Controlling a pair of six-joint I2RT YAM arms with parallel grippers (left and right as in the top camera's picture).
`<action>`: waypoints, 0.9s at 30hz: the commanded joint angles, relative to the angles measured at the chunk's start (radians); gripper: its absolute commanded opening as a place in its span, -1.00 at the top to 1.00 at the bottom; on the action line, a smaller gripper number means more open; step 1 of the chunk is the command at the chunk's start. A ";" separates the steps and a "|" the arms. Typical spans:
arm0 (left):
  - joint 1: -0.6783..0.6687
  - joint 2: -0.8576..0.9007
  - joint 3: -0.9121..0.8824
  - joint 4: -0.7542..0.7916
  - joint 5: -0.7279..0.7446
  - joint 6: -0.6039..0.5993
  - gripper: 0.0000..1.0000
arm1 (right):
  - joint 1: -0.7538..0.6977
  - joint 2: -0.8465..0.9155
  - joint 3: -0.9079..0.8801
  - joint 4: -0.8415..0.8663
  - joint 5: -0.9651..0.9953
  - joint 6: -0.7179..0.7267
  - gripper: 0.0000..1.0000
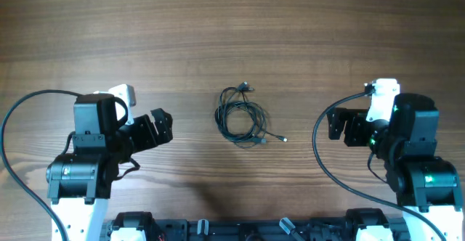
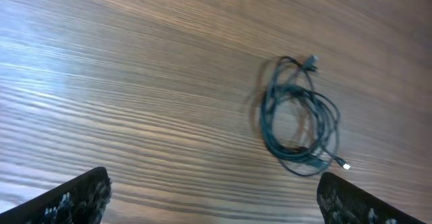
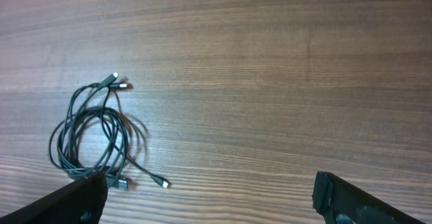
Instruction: Untangle cables
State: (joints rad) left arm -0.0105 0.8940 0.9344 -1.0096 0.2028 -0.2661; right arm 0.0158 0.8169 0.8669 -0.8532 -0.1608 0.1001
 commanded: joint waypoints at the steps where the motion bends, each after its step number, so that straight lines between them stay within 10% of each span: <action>1: 0.007 0.002 0.021 0.080 0.059 -0.004 -1.00 | -0.004 0.007 0.025 0.038 -0.051 0.038 -0.99; 27: -0.301 0.694 0.021 0.331 0.018 -0.186 -0.42 | -0.004 0.027 0.025 0.135 -0.077 0.094 -0.99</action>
State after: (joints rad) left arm -0.2653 1.5085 0.9470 -0.6952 0.2295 -0.3836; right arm 0.0158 0.8391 0.8677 -0.7238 -0.2214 0.1806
